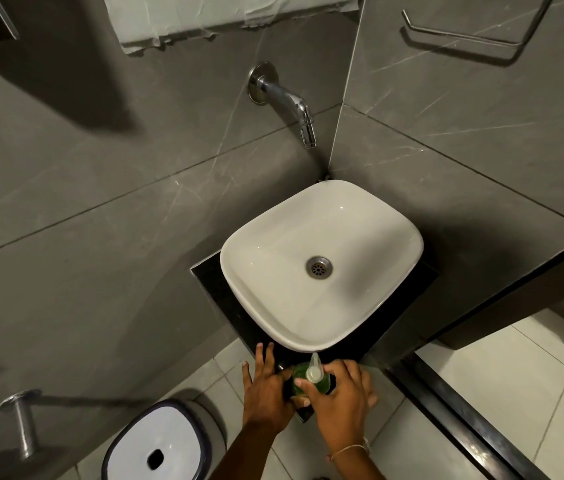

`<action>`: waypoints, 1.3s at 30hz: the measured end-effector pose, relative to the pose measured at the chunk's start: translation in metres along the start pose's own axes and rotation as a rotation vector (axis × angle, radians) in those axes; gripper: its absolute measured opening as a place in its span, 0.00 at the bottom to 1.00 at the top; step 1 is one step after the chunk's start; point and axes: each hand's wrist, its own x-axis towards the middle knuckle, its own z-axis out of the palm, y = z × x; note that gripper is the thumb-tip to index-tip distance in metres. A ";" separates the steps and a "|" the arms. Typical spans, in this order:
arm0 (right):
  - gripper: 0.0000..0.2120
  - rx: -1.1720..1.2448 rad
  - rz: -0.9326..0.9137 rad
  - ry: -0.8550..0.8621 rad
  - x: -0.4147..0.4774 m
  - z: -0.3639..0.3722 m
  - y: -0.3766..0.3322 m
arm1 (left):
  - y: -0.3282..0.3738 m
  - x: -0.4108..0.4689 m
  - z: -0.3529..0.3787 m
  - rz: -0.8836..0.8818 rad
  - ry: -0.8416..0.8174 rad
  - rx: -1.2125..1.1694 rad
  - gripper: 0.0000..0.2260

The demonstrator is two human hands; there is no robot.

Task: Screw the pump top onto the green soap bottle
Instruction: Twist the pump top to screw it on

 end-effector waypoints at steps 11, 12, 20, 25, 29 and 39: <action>0.18 -0.007 0.006 0.001 0.000 0.002 0.007 | 0.001 0.000 -0.001 0.003 0.011 -0.008 0.27; 0.20 -0.033 0.022 0.005 0.000 0.003 0.004 | 0.000 -0.001 -0.001 0.005 0.014 -0.004 0.26; 0.19 0.110 -0.051 -0.076 -0.001 0.000 0.012 | 0.001 0.000 -0.002 0.001 -0.006 0.002 0.26; 0.17 0.102 0.024 -0.029 0.002 0.003 0.006 | 0.002 -0.001 -0.001 -0.001 0.002 0.001 0.26; 0.19 0.075 -0.055 -0.082 0.007 0.000 0.010 | 0.002 -0.002 -0.001 -0.001 0.004 0.008 0.26; 0.17 0.043 -0.086 -0.091 0.011 -0.005 0.008 | 0.004 -0.003 -0.002 -0.003 0.013 0.003 0.27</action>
